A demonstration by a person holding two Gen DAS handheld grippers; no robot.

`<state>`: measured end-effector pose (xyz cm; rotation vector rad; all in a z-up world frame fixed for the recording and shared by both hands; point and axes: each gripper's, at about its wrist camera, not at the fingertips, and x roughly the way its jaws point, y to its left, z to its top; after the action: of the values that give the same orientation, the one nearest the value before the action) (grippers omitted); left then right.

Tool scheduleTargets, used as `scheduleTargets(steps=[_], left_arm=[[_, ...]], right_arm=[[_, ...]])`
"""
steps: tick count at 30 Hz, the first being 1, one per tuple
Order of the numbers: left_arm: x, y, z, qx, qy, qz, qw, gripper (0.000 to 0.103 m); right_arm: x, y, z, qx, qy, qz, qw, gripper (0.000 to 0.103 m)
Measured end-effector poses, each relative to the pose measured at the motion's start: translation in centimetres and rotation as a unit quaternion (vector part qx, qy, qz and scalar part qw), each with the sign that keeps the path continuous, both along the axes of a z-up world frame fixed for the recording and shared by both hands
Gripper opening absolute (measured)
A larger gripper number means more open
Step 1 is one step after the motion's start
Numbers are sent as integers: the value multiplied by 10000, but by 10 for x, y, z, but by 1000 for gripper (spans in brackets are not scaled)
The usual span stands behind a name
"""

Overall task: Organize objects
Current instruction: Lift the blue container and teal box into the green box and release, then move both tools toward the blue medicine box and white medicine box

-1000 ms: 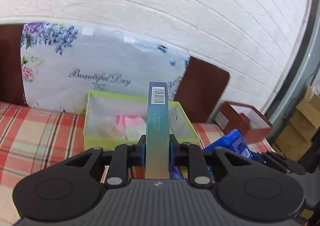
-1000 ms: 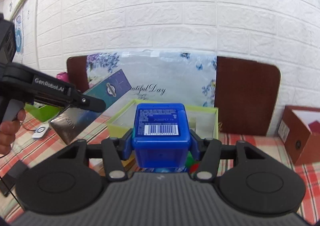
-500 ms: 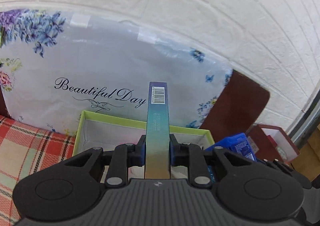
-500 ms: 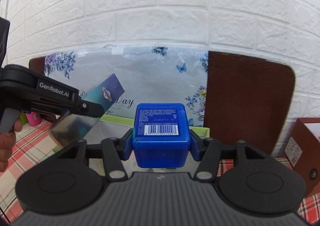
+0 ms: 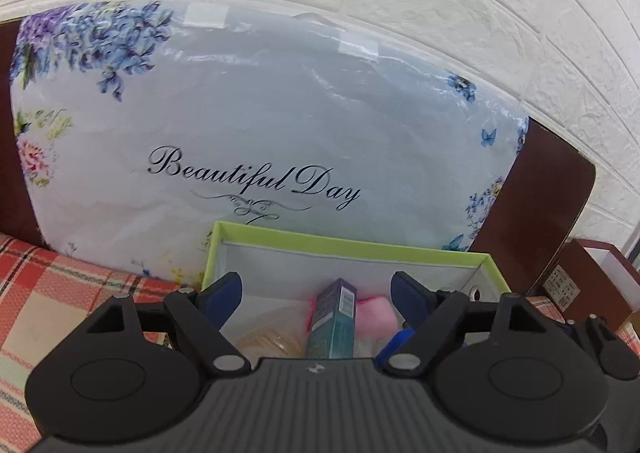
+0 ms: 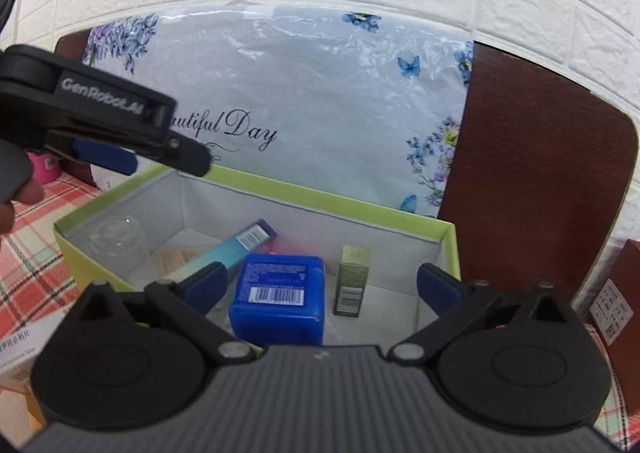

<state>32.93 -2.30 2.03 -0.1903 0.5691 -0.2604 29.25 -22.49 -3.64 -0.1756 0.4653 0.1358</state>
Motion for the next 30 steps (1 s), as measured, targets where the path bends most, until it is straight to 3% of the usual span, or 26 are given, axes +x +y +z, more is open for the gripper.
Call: scheduleTargets(steps=[10, 16, 21, 30], left_arm=[[-63, 3, 35, 57, 221, 29, 9997, 85], [-130, 6, 47, 127, -27, -123, 9998, 85], [-176, 15, 38, -12, -17, -145, 9999, 86], [-229, 13, -14, 182, 372, -202, 9989, 86]], right_arm=[[-64, -10, 56, 215, -331, -176, 9991, 103], [-123, -13, 81, 485, -475, -154, 9976, 103], [-166, -14, 75, 641, -408, -227, 9969, 103], [-217, -13, 20, 1084, 166, -519, 9926, 103]])
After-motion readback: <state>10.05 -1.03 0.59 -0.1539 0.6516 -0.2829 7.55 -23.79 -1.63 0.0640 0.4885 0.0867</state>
